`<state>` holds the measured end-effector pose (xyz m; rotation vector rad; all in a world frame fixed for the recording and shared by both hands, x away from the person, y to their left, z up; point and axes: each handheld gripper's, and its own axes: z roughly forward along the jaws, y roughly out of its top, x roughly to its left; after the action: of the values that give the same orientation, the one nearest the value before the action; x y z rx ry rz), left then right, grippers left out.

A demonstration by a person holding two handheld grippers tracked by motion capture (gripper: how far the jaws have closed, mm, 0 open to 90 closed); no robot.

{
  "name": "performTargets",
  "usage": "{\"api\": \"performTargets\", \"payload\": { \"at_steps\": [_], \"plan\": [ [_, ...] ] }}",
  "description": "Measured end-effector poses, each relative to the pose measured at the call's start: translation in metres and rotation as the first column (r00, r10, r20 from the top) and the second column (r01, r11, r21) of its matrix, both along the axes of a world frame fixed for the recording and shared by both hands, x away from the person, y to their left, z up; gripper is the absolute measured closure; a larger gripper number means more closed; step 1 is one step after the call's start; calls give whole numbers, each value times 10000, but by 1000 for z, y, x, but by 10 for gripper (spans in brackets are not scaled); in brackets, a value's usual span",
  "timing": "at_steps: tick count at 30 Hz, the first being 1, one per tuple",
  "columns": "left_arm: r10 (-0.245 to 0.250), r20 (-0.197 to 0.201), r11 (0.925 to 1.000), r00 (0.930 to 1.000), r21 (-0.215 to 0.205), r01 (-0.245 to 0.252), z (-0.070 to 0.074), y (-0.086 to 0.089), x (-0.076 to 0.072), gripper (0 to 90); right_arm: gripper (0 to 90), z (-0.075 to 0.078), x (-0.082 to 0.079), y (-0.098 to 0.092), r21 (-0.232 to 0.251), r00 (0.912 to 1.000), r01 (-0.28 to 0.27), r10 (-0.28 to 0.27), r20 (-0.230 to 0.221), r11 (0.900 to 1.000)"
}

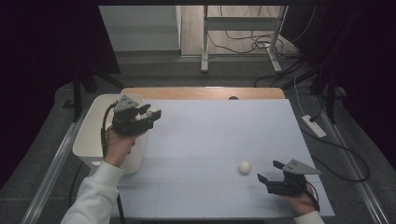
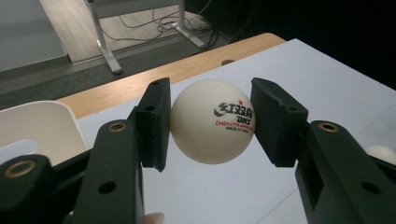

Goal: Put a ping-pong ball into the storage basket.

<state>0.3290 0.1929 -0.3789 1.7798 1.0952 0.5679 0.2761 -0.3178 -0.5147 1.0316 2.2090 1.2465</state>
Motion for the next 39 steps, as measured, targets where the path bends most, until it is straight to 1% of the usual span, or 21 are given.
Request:
{"api": "performTargets", "payload": {
  "at_steps": [20,28,33,39],
  "plan": [
    [608,-159,9979,9980,215,-604,0,21,5,500,155,1,0,-1,-8,10000,56,-56,-17,10000],
    [938,-290,9953,9952,278,-930,-3,32,9,500,155,1,0,-1,-14,10000,55,-55,-14,10000],
    [1220,-445,9922,9915,319,-1206,-7,40,13,500,155,0,0,-1,-35,10000,48,-48,0,10000],
    [1443,-553,9890,9880,415,-1422,-9,47,17,500,156,0,0,-1,-44,10000,52,-52,-4,10000]
  ]
}}
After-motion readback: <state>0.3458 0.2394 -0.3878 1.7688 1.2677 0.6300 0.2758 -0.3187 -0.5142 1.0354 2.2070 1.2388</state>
